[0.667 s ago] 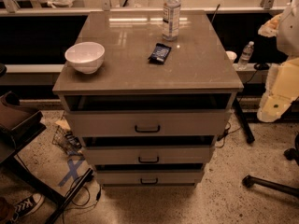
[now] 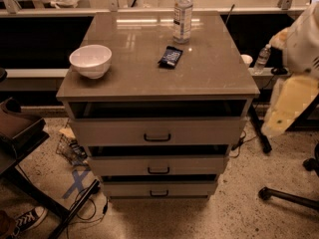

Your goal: Open middle drawer

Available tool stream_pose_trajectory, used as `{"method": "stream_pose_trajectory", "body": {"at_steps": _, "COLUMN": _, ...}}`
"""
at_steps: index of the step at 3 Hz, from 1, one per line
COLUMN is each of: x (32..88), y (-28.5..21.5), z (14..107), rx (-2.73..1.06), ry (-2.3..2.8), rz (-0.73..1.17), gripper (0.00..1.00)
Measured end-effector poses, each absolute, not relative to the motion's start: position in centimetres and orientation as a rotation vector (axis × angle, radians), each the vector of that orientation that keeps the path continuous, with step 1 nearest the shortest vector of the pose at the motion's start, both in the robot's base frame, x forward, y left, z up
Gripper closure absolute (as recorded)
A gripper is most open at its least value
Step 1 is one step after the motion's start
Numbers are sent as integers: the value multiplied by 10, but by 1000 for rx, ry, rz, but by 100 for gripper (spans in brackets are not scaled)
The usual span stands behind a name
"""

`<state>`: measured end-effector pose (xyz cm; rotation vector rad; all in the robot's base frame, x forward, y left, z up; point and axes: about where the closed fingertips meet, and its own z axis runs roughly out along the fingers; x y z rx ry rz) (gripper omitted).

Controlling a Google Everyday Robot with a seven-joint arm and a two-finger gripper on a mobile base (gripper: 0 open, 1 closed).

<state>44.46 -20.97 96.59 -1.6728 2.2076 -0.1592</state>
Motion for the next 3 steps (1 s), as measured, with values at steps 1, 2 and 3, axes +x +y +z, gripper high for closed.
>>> {"method": "stream_pose_trajectory", "body": {"at_steps": 1, "x": 437, "y": -207, "z": 889, "rx": -1565, "ry": 2262, "rz": -158, "gripper": 0}}
{"method": "stream_pose_trajectory", "body": {"at_steps": 2, "x": 436, "y": -208, "z": 821, "rx": -1506, "ry": 2297, "rz": -144, "gripper": 0}}
{"method": "stream_pose_trajectory", "body": {"at_steps": 3, "x": 486, "y": -211, "z": 775, "rx": -1388, "ry": 2240, "rz": -175, "gripper": 0}}
